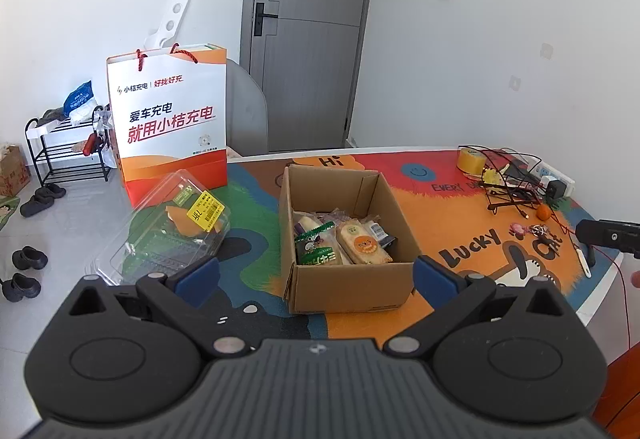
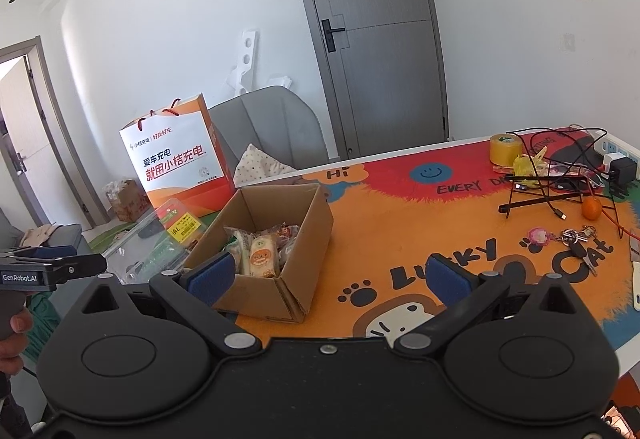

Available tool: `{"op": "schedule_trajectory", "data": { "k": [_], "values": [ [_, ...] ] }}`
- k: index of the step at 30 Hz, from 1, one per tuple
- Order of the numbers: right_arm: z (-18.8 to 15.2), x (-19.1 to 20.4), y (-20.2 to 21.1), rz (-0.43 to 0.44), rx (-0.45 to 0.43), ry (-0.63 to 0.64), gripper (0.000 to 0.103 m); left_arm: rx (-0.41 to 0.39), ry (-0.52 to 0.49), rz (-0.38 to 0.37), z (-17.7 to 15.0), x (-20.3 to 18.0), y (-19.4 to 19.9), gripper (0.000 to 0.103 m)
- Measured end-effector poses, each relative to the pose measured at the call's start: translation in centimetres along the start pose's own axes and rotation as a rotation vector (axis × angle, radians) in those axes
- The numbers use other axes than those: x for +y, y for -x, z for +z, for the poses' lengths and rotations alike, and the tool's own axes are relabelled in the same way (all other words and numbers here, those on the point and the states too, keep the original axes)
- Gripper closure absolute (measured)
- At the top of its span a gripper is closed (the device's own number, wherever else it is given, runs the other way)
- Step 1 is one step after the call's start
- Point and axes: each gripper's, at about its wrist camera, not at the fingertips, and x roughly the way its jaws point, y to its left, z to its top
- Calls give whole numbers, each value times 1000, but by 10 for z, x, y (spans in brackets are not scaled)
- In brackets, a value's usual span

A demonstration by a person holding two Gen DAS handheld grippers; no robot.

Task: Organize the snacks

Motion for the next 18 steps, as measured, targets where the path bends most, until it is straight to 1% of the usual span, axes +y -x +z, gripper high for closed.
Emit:
{"op": "schedule_trajectory", "data": {
  "k": [18],
  "values": [
    [-1, 0, -1, -4, 3, 7, 0, 6, -12, 2, -1, -3, -2, 1]
  ]
}}
